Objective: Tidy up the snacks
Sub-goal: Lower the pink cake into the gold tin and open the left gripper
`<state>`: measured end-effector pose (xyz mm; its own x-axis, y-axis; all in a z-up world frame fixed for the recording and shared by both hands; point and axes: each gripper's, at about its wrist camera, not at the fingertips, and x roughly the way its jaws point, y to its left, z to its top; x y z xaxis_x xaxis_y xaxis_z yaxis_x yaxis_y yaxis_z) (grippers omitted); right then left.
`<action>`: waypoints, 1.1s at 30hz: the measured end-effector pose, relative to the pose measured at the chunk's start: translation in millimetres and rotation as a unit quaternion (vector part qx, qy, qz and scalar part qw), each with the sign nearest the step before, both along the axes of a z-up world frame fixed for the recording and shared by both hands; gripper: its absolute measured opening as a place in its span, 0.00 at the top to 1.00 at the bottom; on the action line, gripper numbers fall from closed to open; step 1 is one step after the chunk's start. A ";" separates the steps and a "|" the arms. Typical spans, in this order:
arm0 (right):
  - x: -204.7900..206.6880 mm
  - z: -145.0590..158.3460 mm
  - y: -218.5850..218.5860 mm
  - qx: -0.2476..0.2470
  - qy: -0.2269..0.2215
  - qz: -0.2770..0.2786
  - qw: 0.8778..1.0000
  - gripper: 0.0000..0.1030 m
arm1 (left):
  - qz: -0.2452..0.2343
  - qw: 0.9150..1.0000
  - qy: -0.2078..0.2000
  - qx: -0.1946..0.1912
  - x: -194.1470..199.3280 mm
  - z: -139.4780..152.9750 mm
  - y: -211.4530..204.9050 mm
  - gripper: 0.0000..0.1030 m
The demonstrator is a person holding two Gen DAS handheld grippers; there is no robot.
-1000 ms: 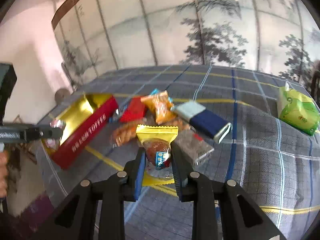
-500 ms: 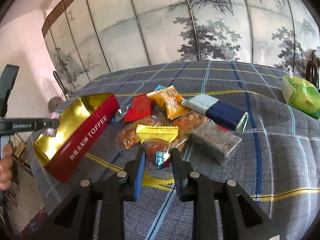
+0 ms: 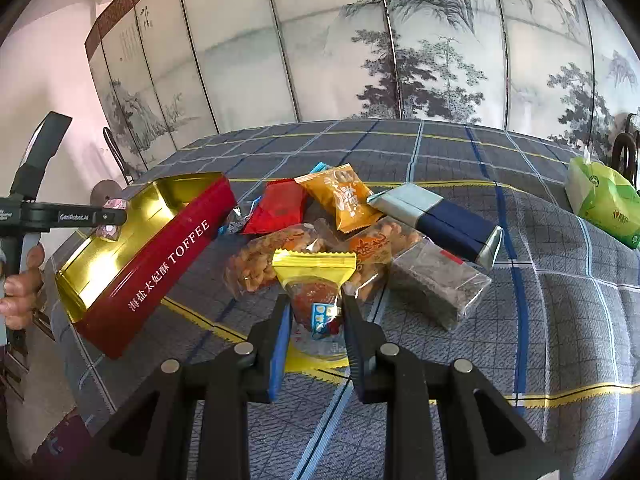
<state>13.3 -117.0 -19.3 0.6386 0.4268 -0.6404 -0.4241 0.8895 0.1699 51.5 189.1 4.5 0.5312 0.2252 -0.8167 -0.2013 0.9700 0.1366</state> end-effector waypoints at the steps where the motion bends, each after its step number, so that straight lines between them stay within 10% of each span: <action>1: 0.1 -0.2 0.2 -0.001 0.000 0.000 1.000 0.75 | -0.001 1.000 0.001 0.000 2.7 0.6 1.2 0.75; 26: 5.9 -5.6 9.1 -0.020 0.000 0.011 1.000 0.75 | -0.006 0.999 0.046 0.016 66.0 -12.4 21.2 0.71; 33: 6.6 -5.5 9.8 -0.020 0.000 0.013 1.000 0.75 | 0.010 1.000 -0.017 -0.006 36.4 21.0 29.8 0.39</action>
<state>19.8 -107.2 -24.8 0.6283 0.4166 -0.6570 -0.4466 0.8846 0.1338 87.9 218.9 25.5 0.5544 0.2261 -0.8010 -0.2242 0.9674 0.1179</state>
